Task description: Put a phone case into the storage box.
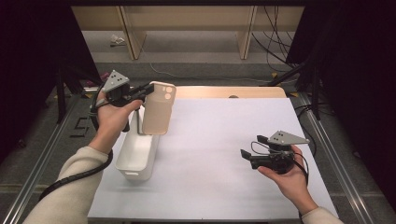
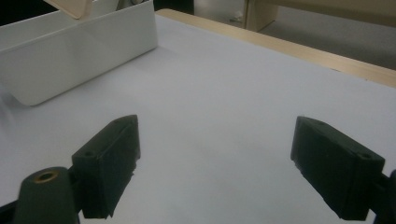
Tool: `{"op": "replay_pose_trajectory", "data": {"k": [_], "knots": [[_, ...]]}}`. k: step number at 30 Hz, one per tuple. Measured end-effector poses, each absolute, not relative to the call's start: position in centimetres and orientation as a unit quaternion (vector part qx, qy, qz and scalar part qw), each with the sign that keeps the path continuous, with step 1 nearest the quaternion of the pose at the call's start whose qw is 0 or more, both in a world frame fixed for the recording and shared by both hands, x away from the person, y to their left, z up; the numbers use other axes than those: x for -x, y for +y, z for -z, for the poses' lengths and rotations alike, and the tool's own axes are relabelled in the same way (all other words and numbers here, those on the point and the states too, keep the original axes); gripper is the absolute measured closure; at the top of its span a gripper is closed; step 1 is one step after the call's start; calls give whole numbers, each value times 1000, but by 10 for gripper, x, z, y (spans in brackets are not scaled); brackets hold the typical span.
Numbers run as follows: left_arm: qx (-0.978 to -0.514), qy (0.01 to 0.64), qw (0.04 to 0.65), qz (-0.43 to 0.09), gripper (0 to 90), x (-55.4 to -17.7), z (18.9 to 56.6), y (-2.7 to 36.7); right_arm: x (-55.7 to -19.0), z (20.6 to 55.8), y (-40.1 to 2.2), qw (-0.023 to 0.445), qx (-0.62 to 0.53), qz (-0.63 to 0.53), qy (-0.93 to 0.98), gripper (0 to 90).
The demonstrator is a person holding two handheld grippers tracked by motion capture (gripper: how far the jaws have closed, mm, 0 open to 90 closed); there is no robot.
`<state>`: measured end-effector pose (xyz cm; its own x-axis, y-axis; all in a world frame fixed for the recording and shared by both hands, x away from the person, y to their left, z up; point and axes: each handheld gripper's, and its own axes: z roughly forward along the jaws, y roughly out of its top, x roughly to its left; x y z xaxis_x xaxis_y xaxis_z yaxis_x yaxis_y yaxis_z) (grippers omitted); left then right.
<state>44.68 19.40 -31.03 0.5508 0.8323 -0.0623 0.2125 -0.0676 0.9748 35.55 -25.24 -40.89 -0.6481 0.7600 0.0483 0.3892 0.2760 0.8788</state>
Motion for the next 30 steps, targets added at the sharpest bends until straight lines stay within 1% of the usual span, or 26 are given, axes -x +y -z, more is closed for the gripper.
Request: {"op": "replay_pose_trajectory", "data": {"k": [15, 30], "knots": [[-663, 402, 563, -286, 815, -453, 313, 217, -356, 409, -253, 196, -374, -473, 773, 167], [-640, 423, 565, -305, 815, -462, 321, 238, -356, 409, -253, 196, -375, -473, 773, 166]]}}
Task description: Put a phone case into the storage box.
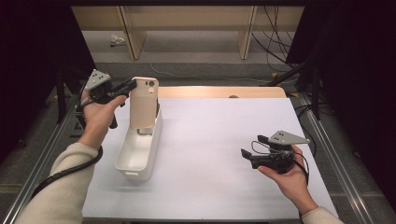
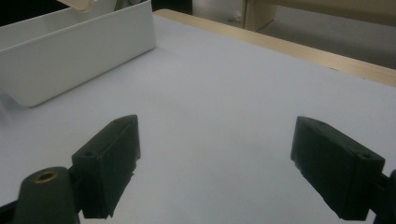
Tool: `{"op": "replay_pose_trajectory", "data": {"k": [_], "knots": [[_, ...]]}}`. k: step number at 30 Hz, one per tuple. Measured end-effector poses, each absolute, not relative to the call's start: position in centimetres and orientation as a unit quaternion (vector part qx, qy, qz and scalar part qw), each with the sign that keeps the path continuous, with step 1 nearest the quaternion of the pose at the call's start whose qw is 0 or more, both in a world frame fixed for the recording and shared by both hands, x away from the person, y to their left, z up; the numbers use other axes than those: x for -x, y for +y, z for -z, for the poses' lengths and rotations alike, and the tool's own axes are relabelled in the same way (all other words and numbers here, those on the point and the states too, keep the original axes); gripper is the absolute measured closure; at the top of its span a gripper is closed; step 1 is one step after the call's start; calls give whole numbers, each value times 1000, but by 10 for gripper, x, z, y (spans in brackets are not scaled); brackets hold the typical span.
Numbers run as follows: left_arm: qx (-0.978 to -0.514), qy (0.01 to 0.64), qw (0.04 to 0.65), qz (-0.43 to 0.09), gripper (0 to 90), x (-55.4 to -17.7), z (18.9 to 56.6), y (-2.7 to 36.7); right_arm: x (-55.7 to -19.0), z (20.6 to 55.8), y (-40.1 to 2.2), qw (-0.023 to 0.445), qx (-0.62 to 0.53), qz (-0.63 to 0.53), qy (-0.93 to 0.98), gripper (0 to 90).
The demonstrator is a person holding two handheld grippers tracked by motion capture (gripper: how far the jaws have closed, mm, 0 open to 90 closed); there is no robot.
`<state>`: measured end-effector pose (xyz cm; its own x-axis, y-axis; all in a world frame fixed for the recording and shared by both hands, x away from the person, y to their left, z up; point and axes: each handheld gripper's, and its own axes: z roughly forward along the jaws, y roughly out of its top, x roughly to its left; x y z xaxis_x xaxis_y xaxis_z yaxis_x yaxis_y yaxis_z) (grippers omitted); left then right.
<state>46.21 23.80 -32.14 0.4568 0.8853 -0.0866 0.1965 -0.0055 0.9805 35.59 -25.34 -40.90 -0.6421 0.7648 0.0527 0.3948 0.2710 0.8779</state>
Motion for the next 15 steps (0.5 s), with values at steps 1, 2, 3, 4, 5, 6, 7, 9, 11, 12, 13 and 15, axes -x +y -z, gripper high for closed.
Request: {"op": "replay_pose_trajectory", "data": {"k": [1, 2, 3, 4, 5, 6, 7, 9, 11, 12, 13, 15], "knots": [[-638, 424, 565, -305, 815, -463, 322, 239, -356, 409, -253, 195, -375, -473, 773, 166], [-637, 425, 566, -306, 815, -463, 323, 240, -356, 409, -253, 195, -375, -473, 773, 166], [-637, 425, 566, -306, 815, -464, 324, 241, -356, 409, -253, 195, -375, -473, 773, 166], [-636, 424, 567, -306, 815, -465, 325, 241, -356, 409, -254, 195, -375, -473, 773, 167], [-635, 424, 568, -307, 815, -465, 325, 242, -356, 409, -254, 195, -375, -473, 773, 166], [-635, 425, 567, -308, 815, -467, 326, 242, -356, 409, -254, 195, -375, -473, 773, 167], [-634, 425, 568, -307, 815, -467, 327, 242, -356, 409, -254, 195, -375, -474, 773, 166], [-634, 426, 567, -308, 815, -470, 330, 243, -356, 409, -254, 195, -375, -474, 773, 166], [-634, 427, 567, -308, 815, -472, 332, 244, -356, 409, -254, 195, -375, -474, 773, 166], [-634, 428, 566, -308, 814, -473, 333, 244, -356, 409, -254, 195, -375, -474, 772, 167], [-634, 429, 566, -307, 814, -474, 334, 244, -356, 409, -254, 195, -375, -474, 772, 167], [-636, 432, 560, -310, 815, -476, 336, 244, -356, 409, -254, 194, -375, -474, 773, 167]]}}
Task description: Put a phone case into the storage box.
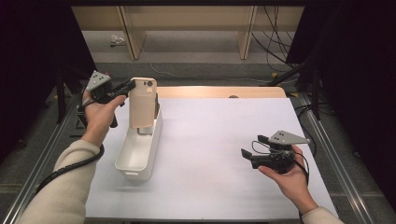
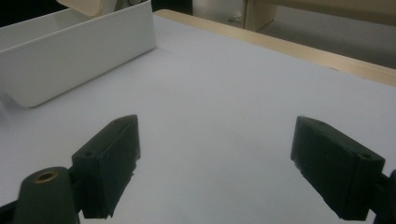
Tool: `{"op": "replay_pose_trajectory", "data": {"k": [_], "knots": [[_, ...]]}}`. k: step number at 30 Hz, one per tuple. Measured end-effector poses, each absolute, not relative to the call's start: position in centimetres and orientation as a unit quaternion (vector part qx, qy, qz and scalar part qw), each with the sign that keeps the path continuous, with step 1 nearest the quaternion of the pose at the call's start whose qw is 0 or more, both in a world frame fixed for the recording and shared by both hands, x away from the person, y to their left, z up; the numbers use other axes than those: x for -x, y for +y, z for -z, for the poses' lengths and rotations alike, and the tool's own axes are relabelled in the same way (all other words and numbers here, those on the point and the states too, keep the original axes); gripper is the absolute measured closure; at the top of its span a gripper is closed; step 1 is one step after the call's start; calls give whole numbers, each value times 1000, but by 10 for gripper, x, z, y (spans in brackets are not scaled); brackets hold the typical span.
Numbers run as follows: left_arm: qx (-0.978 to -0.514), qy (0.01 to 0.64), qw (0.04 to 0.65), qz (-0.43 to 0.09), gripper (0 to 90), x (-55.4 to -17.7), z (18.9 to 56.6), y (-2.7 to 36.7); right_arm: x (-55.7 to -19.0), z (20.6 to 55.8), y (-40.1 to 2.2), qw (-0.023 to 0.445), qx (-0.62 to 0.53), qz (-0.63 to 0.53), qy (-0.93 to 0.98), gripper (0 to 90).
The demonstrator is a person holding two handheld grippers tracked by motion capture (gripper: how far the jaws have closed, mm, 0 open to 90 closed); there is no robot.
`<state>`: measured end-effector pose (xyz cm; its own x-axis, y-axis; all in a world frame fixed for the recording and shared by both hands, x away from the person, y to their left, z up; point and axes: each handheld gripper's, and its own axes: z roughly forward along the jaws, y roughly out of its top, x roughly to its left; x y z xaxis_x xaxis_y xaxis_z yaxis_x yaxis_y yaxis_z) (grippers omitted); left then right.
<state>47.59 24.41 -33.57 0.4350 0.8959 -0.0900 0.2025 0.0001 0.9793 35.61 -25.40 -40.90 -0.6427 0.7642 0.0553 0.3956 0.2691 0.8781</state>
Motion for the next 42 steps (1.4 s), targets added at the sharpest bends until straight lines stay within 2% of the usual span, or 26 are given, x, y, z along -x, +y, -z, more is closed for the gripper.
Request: {"op": "replay_pose_trajectory", "data": {"k": [42], "knots": [[-649, 452, 539, -290, 813, -501, 368, 248, -357, 410, -253, 193, -375, -472, 774, 167]]}}
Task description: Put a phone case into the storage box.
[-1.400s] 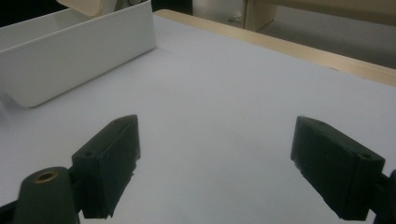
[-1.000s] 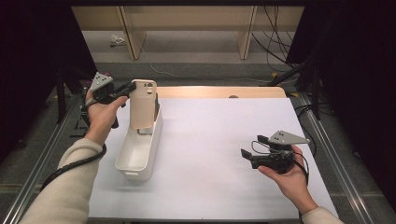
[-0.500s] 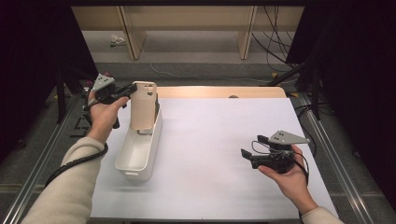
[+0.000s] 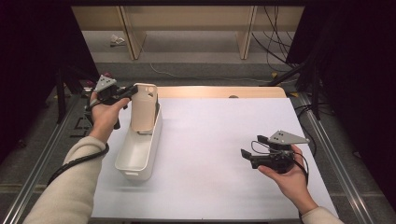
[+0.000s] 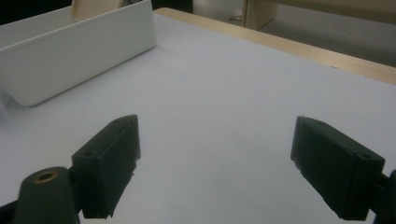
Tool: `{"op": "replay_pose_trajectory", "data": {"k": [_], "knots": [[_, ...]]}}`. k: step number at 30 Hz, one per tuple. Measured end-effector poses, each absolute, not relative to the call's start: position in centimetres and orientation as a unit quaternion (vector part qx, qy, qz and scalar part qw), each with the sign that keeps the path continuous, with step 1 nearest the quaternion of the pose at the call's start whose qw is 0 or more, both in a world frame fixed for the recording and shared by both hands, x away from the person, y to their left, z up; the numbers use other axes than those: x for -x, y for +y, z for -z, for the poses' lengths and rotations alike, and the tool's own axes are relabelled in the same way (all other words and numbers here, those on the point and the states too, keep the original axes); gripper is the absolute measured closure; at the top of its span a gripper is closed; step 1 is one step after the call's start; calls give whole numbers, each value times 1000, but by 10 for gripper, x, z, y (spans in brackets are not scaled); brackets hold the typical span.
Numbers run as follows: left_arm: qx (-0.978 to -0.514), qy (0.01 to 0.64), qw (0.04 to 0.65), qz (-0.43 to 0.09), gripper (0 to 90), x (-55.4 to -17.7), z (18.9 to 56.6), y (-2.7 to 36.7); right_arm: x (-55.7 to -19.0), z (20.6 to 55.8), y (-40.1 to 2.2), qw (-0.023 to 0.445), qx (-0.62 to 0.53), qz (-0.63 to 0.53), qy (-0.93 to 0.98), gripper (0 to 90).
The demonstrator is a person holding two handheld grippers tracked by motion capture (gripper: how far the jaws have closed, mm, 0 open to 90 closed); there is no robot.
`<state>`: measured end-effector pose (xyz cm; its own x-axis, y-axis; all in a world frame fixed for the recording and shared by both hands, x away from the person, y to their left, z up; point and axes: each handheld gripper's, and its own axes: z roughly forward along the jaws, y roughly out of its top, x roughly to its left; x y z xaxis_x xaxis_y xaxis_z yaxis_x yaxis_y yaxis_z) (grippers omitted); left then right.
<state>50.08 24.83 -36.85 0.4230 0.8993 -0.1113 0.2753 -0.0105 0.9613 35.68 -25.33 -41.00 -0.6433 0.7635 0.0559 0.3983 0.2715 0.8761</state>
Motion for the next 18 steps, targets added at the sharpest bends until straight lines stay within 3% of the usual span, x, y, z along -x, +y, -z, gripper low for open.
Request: {"op": "replay_pose_trajectory", "data": {"k": [18], "knots": [[-659, 450, 533, -280, 813, -504, 382, 247, -356, 409, -253, 194, -374, -474, 773, 167]]}}
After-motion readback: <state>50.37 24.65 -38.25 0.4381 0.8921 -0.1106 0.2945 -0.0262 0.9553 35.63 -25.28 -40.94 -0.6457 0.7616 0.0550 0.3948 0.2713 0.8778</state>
